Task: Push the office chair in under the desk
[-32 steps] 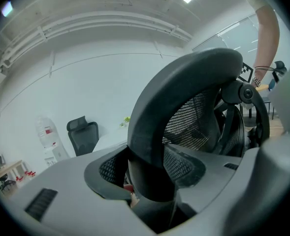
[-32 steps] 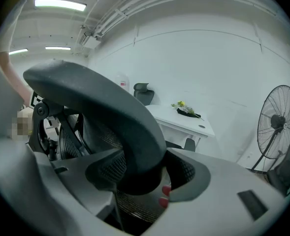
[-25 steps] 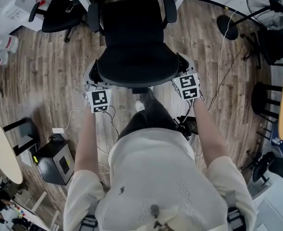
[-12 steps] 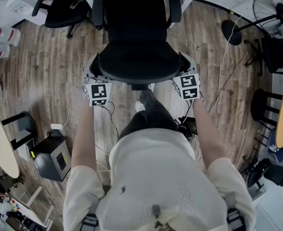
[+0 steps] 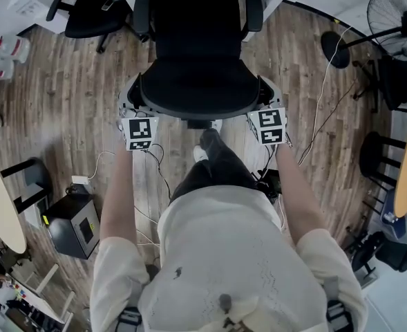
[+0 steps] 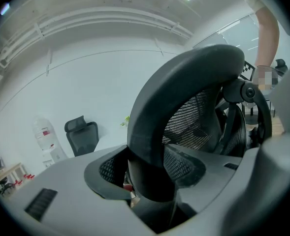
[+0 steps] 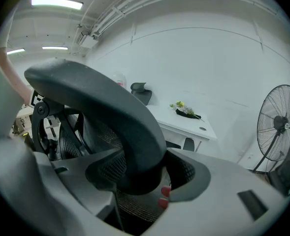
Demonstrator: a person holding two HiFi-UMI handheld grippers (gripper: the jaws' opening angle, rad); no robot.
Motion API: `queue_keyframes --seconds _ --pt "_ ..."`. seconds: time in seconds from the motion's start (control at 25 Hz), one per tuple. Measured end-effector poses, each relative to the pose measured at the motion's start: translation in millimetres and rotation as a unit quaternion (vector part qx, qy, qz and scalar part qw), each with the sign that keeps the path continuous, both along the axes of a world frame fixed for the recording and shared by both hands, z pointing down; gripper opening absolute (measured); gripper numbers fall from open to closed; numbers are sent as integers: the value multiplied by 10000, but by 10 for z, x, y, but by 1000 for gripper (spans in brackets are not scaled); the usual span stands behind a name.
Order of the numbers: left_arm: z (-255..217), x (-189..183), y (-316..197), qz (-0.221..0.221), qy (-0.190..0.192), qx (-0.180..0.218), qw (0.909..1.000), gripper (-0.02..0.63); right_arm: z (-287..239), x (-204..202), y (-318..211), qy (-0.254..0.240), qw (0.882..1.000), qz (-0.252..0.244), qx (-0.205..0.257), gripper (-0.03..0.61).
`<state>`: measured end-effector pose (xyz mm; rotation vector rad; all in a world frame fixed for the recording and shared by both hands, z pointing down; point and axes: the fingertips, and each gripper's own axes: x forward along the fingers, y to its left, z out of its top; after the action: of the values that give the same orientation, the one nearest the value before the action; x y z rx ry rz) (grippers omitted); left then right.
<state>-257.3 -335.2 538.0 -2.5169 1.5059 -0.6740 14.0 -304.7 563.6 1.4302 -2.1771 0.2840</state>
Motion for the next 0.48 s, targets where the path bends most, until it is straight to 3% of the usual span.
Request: queue_keyframes --seconds 0.48 --pt "23 60 -269 15 -37 -48 10000 242 31 53 -253 -16 10000 22 10 256"
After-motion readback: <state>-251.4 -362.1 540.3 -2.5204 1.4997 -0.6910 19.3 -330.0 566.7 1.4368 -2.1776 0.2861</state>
